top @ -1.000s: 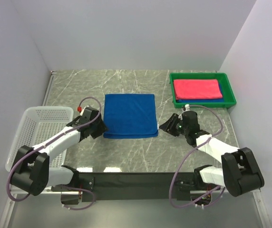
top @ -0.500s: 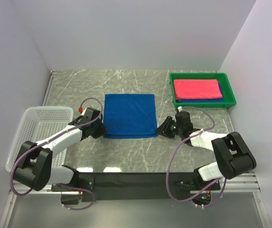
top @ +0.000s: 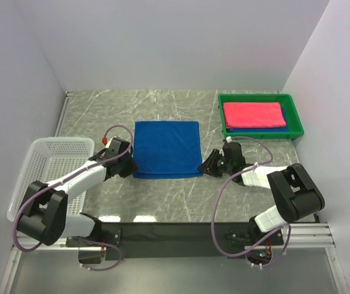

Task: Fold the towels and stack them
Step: Fold the towel

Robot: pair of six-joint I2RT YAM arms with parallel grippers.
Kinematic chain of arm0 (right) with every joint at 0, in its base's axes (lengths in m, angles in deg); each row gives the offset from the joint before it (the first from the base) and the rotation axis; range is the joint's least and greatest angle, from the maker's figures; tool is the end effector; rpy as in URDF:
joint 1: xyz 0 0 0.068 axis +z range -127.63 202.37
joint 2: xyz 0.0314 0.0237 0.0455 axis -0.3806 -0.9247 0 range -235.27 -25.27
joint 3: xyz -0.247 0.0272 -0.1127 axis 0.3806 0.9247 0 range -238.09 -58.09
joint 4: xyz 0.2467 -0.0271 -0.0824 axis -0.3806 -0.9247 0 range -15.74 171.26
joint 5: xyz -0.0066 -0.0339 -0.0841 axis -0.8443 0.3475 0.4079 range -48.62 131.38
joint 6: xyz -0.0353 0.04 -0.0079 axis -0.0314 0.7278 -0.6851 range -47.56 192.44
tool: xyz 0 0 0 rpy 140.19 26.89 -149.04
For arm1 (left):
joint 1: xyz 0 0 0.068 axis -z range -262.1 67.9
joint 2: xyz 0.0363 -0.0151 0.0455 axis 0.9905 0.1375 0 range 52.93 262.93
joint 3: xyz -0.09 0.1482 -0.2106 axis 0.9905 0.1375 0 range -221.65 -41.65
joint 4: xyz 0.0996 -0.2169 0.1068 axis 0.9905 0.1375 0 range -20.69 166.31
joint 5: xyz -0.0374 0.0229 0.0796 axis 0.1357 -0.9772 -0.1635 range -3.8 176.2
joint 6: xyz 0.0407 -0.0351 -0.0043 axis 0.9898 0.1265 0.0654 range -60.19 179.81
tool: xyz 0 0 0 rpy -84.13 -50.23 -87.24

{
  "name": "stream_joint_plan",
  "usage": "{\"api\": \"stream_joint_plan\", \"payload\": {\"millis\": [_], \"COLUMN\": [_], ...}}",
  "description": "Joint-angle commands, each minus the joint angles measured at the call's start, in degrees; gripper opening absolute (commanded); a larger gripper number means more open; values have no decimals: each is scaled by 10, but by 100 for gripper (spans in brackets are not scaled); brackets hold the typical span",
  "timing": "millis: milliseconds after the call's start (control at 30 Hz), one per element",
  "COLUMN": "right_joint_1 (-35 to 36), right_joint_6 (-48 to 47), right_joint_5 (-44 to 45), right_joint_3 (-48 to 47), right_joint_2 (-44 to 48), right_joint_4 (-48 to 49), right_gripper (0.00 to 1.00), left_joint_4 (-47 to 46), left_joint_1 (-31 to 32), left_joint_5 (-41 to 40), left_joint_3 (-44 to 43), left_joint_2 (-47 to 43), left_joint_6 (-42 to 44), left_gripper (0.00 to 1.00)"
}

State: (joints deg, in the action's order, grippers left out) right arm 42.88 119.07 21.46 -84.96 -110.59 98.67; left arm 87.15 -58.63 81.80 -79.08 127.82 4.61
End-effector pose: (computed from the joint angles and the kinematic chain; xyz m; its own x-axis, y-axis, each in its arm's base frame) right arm 0.2383 0.1021 0.1287 -0.8367 0.4168 -0.3553 0.0556 0.7100 0.7020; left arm 0.2253 -0.0948 0.1770 -0.7236 -0.5784 -0.3767 -0.4155 0.8008 -0.4314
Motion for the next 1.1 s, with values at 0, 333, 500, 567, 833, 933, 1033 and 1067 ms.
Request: {"api": "stream_joint_plan", "payload": {"millis": [0, 333, 500, 567, 833, 933, 1033, 1067], "right_joint_1": [5, 7, 8, 8, 12, 13, 14, 15], "right_joint_6": [-1, 2, 0, 0, -3, -1, -2, -3], "right_joint_5": [14, 12, 12, 14, 11, 8, 8, 9], "right_joint_3": [-20, -32, -35, -37, -39, -38, -39, -39], "right_joint_2": [-6, -20, -6, 3, 1, -5, -6, -6], "right_joint_4": [20, 21, 16, 10, 10, 13, 12, 12], "right_gripper": [34, 25, 8, 1, 0, 0, 0, 0], "left_joint_4": [-7, -7, -6, -6, 4, 10, 4, 3], "left_joint_1": [4, 5, 5, 5, 5, 4, 5, 5], "left_joint_5": [-10, -7, -9, -11, -31, -39, -39, -39], "left_joint_3": [-23, -22, -23, -22, -28, -37, -44, -47], "left_joint_2": [0, 4, 7, 10, 31, 41, 47, 50], "left_joint_6": [4, 4, 4, 5, 2, 2, 4, 4], "left_gripper": [36, 36, 36, 36, 35, 34, 30, 29]}}
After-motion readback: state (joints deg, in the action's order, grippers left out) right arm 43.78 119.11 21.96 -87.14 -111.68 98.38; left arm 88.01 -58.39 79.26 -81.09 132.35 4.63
